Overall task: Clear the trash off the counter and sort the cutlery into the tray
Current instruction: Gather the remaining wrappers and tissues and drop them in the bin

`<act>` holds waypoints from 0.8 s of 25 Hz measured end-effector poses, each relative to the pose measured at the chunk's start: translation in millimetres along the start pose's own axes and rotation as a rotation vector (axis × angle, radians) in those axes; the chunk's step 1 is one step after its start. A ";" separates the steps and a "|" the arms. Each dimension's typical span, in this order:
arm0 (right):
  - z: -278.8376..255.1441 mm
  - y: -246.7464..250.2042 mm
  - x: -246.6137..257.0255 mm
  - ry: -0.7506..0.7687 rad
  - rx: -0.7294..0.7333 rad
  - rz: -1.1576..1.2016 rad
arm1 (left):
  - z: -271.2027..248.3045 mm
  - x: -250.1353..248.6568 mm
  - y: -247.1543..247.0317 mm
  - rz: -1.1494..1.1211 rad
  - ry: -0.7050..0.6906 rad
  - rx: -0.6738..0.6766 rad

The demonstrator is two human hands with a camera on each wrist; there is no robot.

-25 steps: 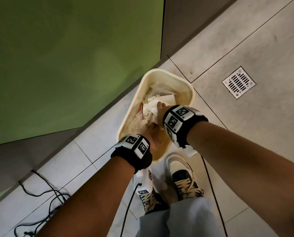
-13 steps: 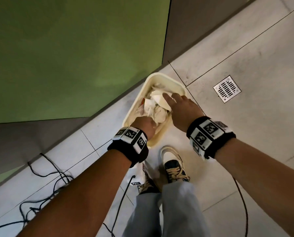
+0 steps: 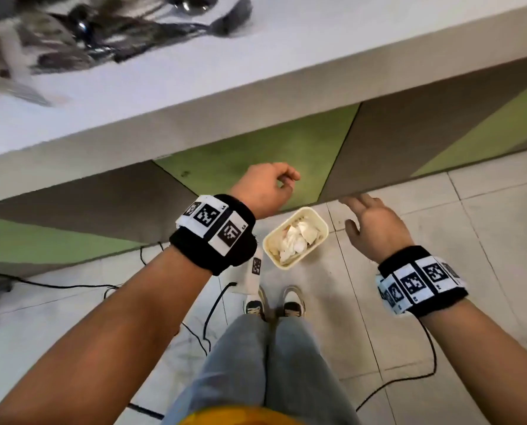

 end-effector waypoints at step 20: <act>68.0 200.1 293.3 0.453 -0.278 0.030 | -160.5 88.0 337.3 -0.110 0.169 -0.849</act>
Point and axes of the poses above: each hand's wrist, its own z-axis towards the middle knuckle, its own y-axis out of the back of the hand, x = y × z, the point moved 8 cm from there along z, towards the middle knuckle, and after that the axes turned 4 degrees about x, right-handed, at the moved point
